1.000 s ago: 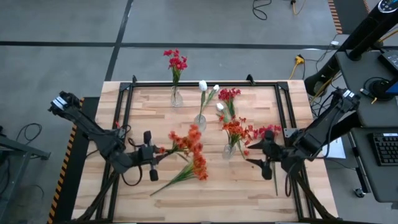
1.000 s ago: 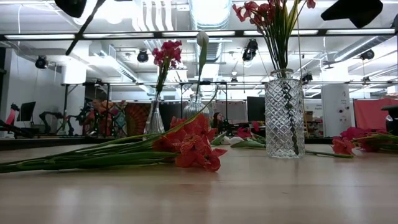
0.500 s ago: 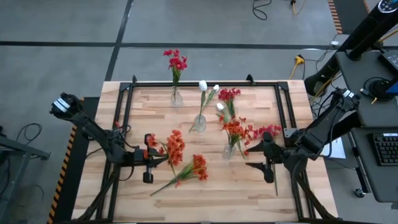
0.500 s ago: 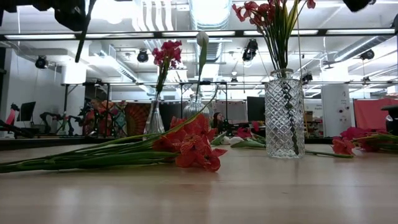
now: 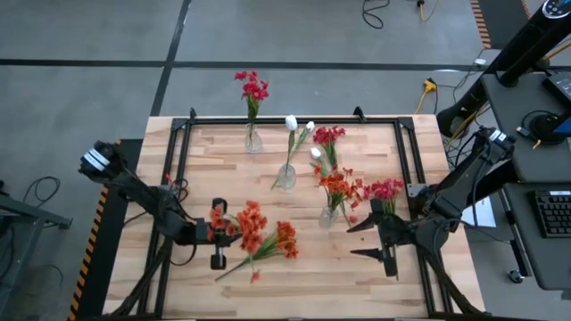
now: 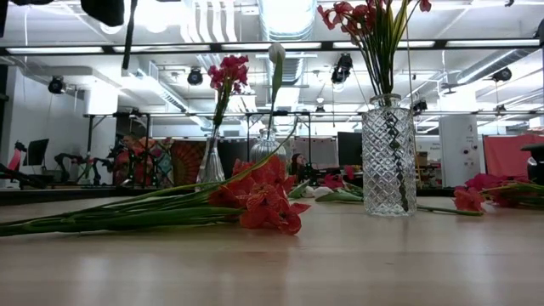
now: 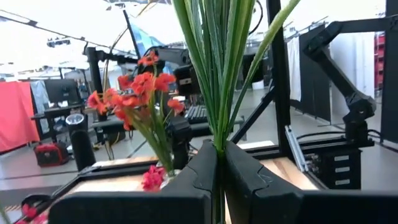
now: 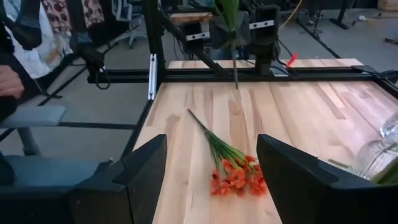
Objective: Sort flowers into vase by color
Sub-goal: Put the middle left orange sprig flower into the bottom right transparent glass vase
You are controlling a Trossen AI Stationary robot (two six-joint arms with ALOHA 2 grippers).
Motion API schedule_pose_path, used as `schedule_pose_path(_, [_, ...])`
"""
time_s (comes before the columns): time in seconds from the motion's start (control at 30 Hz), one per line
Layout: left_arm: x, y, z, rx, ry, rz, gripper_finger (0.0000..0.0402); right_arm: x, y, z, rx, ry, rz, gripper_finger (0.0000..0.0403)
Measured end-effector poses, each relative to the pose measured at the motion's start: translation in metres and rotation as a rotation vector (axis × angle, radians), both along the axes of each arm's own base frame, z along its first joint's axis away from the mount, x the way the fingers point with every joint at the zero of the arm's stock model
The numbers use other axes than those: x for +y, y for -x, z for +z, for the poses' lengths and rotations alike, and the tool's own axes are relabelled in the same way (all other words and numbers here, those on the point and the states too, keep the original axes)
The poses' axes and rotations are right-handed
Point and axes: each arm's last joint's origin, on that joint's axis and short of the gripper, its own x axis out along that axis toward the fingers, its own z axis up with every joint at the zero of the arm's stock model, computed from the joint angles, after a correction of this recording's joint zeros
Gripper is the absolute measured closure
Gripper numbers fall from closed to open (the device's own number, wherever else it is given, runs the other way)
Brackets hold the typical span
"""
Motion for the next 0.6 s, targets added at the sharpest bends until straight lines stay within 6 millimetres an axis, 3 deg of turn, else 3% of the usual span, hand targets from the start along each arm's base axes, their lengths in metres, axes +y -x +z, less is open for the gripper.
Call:
schedule_pose_path(0.23, [-0.014, -0.016, 0.016, -0.039, -0.054, 0.019, 0.0401, 0.002, 0.0, 0.004, -0.028, -0.024, 0.02, 0.016])
schedule_pose_path(0.4, [-0.021, -0.032, 0.029, -0.072, -0.1, 0.054, 0.0401, 0.007, -0.007, 0.007, -0.1, 0.043, 0.043, 0.0163])
schedule_pose_path(0.6, [-0.02, -0.051, 0.033, -0.079, -0.084, 0.084, 0.0401, 0.017, -0.017, 0.007, -0.182, 0.126, 0.058, 0.0164])
